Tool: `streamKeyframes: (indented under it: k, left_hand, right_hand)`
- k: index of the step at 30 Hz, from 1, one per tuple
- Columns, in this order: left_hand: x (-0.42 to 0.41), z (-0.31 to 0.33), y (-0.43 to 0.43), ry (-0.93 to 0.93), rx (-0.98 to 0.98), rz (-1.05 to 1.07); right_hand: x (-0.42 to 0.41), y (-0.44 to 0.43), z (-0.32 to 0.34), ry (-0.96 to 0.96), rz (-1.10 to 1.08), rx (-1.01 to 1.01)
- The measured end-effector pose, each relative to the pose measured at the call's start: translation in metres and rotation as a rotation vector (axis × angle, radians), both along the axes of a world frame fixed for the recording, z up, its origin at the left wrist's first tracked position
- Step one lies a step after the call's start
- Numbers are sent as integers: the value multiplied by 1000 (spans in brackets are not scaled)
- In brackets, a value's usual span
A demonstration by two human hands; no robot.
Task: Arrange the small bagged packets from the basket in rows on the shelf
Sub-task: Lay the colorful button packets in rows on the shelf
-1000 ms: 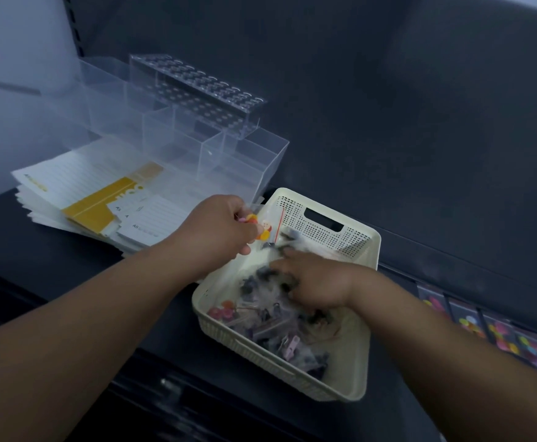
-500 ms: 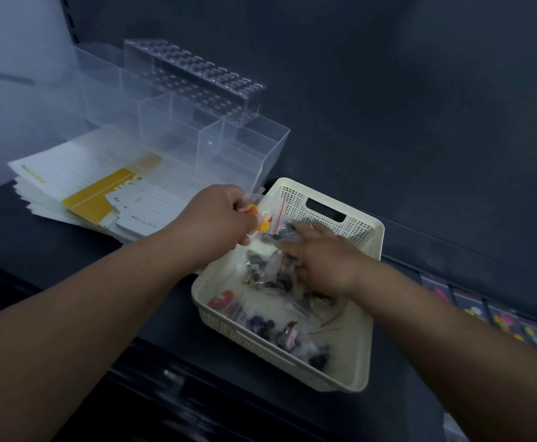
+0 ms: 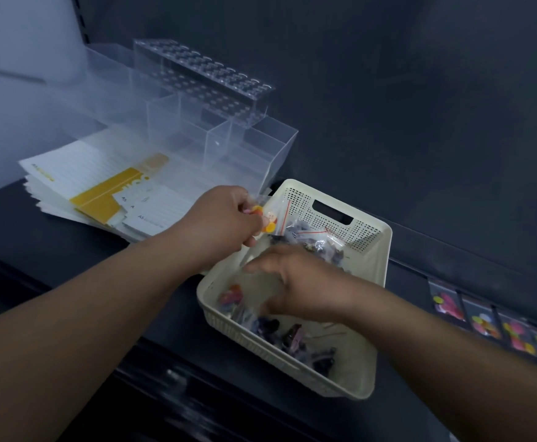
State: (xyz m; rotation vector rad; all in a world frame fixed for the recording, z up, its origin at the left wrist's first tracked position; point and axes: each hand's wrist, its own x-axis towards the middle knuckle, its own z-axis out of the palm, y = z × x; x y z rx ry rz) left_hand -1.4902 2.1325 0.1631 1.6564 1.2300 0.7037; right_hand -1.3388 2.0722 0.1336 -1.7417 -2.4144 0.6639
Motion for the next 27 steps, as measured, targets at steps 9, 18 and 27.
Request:
streamKeyframes:
  k: [9, 18, 27]
  left_hand:
    - [1, 3, -1, -12, -28, 0]
    - [2, 17, -3, -57, -184, -48]
    - [36, 43, -27, -137, -334, -100]
  right_hand:
    - [-11, 7, -15, 288, -32, -139]
    - [20, -13, 23, 1010, -571, -365]
    - [49, -55, 60, 1236, -725, -329]
